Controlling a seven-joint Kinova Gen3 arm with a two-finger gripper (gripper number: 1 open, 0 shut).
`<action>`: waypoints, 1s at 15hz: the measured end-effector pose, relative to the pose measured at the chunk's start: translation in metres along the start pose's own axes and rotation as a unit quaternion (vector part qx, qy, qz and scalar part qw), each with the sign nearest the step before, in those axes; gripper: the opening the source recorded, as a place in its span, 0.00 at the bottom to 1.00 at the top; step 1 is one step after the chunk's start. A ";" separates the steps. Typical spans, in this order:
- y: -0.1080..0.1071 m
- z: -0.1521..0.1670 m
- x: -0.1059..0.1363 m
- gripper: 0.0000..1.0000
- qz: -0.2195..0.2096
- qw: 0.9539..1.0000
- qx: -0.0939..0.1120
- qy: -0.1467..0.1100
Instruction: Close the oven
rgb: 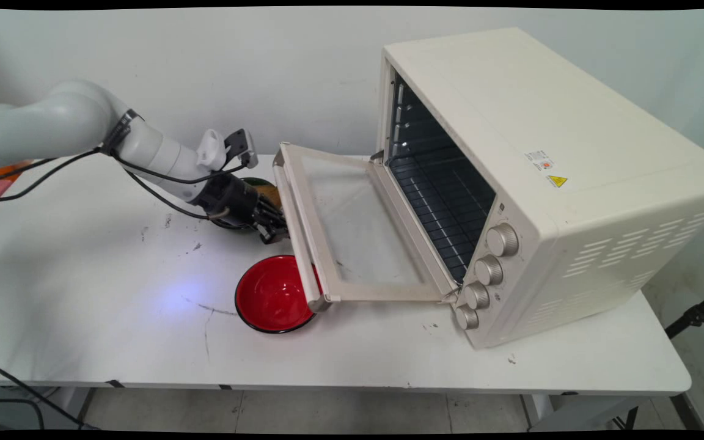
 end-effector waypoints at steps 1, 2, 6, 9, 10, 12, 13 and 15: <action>-0.001 0.003 0.001 0.00 0.003 1.000 0.000 0.006; -0.001 0.005 0.002 0.00 0.006 1.000 0.000 0.012; -0.004 0.008 0.012 0.00 0.016 0.999 0.002 0.045; -0.004 0.001 0.024 0.00 0.019 0.998 0.004 0.068; -0.003 -0.002 0.029 0.00 0.020 0.997 0.005 0.076; -0.001 -0.009 0.039 0.00 0.022 0.996 0.006 0.087; 0.000 -0.014 0.046 0.00 0.026 0.995 0.006 0.093; 0.002 -0.023 0.058 0.00 0.040 0.994 0.007 0.099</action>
